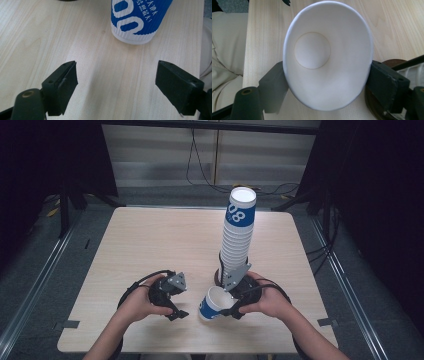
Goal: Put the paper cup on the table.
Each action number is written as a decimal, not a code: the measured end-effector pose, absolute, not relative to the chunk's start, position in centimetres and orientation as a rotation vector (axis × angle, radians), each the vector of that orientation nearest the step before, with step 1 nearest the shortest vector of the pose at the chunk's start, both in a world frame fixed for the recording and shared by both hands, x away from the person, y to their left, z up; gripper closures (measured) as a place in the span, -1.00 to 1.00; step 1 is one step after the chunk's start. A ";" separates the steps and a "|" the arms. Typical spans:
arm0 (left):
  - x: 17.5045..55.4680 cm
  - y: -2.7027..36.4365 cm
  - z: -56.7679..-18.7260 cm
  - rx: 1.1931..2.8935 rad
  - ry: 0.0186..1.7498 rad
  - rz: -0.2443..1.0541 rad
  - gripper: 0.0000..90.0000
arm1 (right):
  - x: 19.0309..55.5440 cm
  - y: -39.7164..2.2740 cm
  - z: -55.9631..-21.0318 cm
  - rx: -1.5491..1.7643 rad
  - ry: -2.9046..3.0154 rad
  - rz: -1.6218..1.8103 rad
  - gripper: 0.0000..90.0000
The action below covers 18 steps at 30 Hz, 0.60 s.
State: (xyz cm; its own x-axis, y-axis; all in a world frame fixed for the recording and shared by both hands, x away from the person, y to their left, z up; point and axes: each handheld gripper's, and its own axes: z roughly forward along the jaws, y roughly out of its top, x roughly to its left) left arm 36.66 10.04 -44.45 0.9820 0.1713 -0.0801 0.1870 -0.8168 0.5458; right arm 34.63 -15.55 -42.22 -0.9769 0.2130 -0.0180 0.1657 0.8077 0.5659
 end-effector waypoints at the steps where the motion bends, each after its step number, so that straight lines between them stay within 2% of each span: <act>1: 36.6 10.0 -44.5 2.545 0.257 -0.039 -0.61 | 34.7 -15.5 -42.2 0.309 2.916 0.896 -0.55; 18: 36.8 10.2 -44.8 2.561 0.266 -0.048 -0.60 | 34.4 -13.9 -42.4 0.253 2.929 0.912 -0.63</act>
